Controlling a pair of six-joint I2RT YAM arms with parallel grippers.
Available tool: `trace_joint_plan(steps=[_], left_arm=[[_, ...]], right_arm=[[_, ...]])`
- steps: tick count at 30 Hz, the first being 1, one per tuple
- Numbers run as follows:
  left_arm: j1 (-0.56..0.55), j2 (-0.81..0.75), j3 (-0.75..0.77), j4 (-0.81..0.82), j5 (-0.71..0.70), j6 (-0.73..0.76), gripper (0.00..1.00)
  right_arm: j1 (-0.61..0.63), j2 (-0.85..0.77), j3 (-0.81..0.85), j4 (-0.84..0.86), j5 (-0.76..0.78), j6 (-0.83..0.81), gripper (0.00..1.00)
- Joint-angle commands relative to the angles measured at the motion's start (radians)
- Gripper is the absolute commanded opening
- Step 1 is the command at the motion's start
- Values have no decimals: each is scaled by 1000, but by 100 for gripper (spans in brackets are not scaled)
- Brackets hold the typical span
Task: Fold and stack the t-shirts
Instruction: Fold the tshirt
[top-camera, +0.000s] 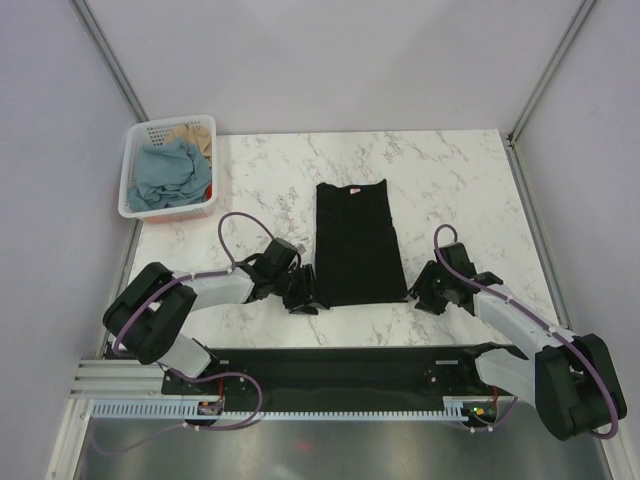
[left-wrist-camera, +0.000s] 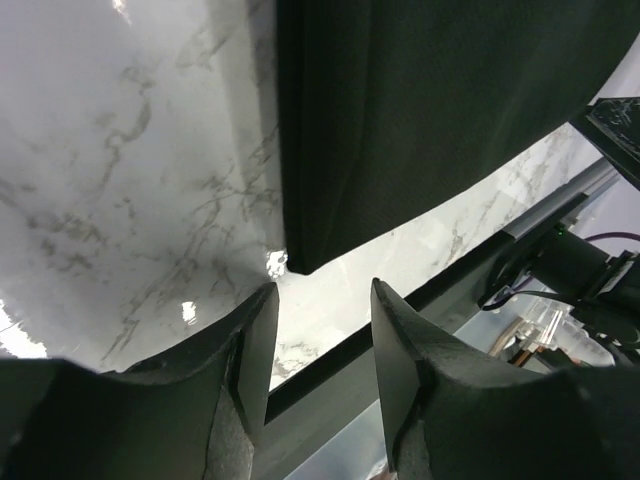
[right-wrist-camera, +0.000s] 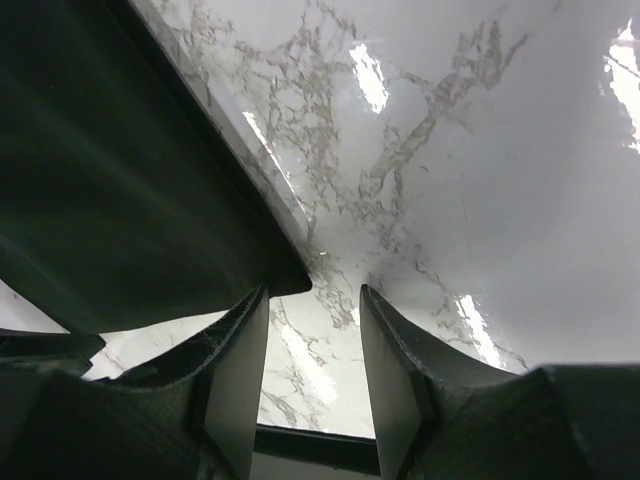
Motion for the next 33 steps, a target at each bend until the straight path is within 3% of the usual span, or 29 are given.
trace_joint_plan(steps=[1,5,14,19,22,23,24,30,31,33], left_arm=[[-16,37,-22,96,-11,-56,49],[-17,14,-39,98,-52,-56,45],[-17,33,-21,52,-98,-42,29],[-17,43,4,52,-98,-42,29],[-17,28,7,52,-98,-42,29],[-17,10,1,20,-95,-46,24],[-17,-2,-2,14,-129,-43,2],[-17,-148,-45,-31,-117,-65,2],[-17,-160,-47,-34,-114,-63,16],[-17,-191,-54,-35,-114,-66,33]], right_arm=[[14,14,-11,42,23,21,49],[16,10,-28,48,34,15,48],[19,39,-55,100,36,-4,31],[19,39,-74,123,34,-18,1],[22,18,-84,123,29,-21,0],[23,11,-88,122,22,-18,0],[32,4,-89,122,19,-19,0],[81,-71,-118,106,20,36,0],[89,-78,-124,106,20,45,0],[114,-91,-126,106,22,64,0]])
